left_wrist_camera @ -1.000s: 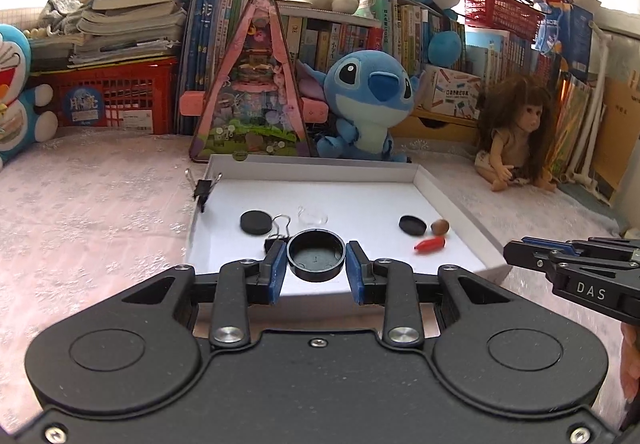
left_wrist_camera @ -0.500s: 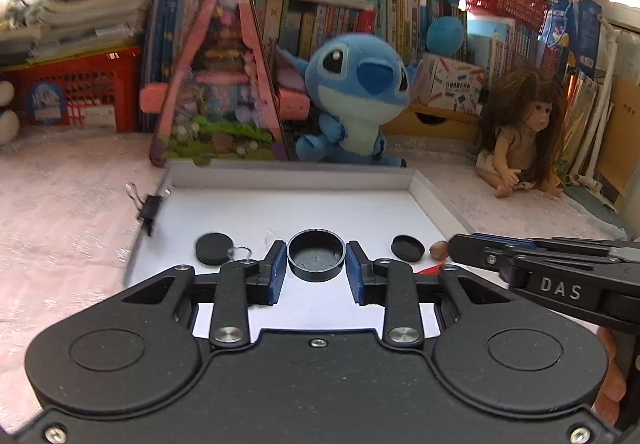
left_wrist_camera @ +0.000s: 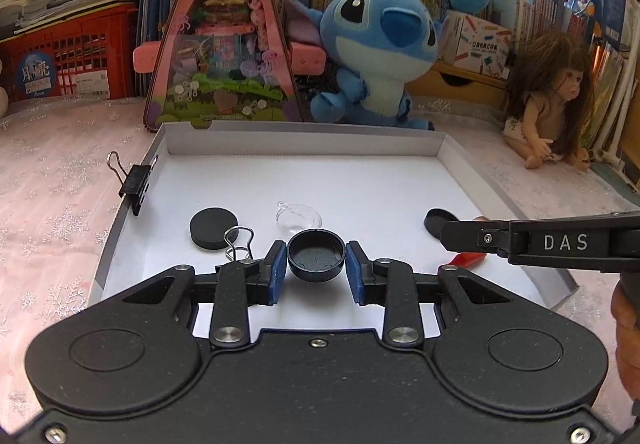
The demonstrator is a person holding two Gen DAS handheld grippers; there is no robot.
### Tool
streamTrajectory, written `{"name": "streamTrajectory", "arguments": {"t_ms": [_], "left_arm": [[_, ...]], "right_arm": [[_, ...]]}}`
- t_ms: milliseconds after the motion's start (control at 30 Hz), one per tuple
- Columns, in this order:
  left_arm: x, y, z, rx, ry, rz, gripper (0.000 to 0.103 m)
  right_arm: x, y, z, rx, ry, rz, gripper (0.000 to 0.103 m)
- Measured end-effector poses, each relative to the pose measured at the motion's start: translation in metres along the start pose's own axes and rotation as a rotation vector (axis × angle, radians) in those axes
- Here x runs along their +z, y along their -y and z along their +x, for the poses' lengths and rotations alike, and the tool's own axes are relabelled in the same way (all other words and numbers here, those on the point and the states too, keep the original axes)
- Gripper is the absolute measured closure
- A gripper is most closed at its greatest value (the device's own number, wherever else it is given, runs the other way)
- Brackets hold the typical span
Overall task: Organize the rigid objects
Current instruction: 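Carry the black lid and brown nut with both tools over the tray, then open both tools to drop the lid and nut into the tray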
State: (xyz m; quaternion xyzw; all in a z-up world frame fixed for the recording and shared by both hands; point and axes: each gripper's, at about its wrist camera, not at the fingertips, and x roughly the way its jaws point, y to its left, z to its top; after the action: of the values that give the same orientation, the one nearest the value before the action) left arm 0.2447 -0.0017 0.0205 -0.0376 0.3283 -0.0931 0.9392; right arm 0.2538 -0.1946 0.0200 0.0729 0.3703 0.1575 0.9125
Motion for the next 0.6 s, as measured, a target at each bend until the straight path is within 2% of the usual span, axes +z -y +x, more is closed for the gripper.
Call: {"name": "streamTrajectory", "arguments": {"t_ms": [600], "left_arm": [[-0.004, 0.001, 0.008, 0.021, 0.007, 0.023, 0.073]], "right_arm": [[-0.007, -0.011, 0.019, -0.062, -0.002, -0.057, 0.084]]}}
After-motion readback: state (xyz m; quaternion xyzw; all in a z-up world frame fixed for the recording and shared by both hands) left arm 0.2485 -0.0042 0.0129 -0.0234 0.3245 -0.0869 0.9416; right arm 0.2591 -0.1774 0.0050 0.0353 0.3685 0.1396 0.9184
